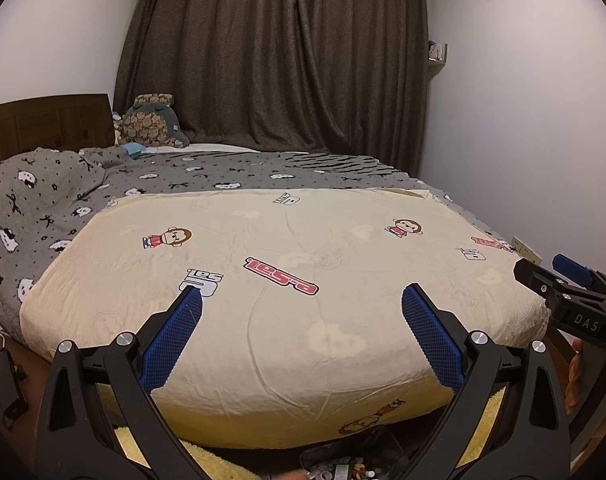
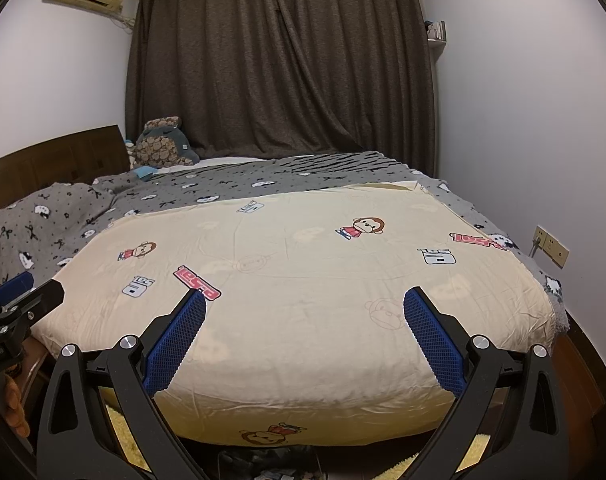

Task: Collect trash

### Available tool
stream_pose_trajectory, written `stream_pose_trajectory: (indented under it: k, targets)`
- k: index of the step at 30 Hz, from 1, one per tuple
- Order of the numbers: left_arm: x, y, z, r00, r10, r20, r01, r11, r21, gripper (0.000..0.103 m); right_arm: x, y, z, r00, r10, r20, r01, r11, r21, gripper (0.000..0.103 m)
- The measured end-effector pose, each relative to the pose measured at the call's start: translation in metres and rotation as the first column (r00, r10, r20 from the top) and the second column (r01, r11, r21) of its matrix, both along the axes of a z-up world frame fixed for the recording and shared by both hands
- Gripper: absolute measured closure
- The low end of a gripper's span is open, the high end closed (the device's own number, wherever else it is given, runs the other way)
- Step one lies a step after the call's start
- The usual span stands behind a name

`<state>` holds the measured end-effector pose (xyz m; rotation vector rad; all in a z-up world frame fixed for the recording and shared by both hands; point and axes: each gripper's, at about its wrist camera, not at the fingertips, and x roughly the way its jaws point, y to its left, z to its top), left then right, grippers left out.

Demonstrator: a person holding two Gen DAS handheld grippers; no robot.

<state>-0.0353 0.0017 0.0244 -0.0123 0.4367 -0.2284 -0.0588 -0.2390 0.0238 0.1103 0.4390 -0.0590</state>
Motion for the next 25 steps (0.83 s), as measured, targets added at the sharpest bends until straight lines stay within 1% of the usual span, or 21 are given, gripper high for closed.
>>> stream_pose_trajectory:
  k: [4, 8, 13, 18, 22, 25]
  targets:
    - [-0.0022, 0.0019, 0.0015, 1.000, 0.003, 0.012, -0.003, 1.000, 0.000, 0.008, 0.0000, 0.0002, -0.0005, 1.000, -0.001, -0.003, 0.001, 1.000, -0.001, 0.003]
    - [-0.0032, -0.0015, 0.0026, 0.999, 0.032, 0.023, -0.033, 0.999, 0.021, 0.008, -0.0001, 0.0002, 0.0008, 1.000, -0.003, -0.002, 0.003, 1.000, -0.004, 0.003]
    - [-0.0037, 0.0004, 0.0042, 0.998, 0.050, 0.035, -0.050, 0.998, 0.024, 0.008, 0.0024, -0.0009, -0.0006, 1.000, -0.005, -0.008, 0.005, 1.000, -0.007, 0.003]
    - [-0.0022, 0.0006, 0.0060, 0.998, 0.054, 0.031, -0.054, 0.998, 0.019, 0.008, 0.0031, -0.0003, -0.0013, 1.000, -0.006, -0.009, 0.006, 1.000, -0.008, 0.003]
    - [-0.0001, -0.0028, 0.0069, 0.997, 0.076, 0.034, -0.078, 0.996, 0.047, 0.008, 0.0032, -0.0017, -0.0006, 1.000, -0.010, -0.004, 0.010, 1.000, -0.007, 0.003]
    - [0.0025, -0.0033, 0.0079, 0.998, 0.062, 0.021, -0.063, 0.998, 0.032, 0.008, 0.0032, -0.0016, -0.0012, 1.000, -0.012, -0.005, 0.012, 1.000, -0.008, 0.003]
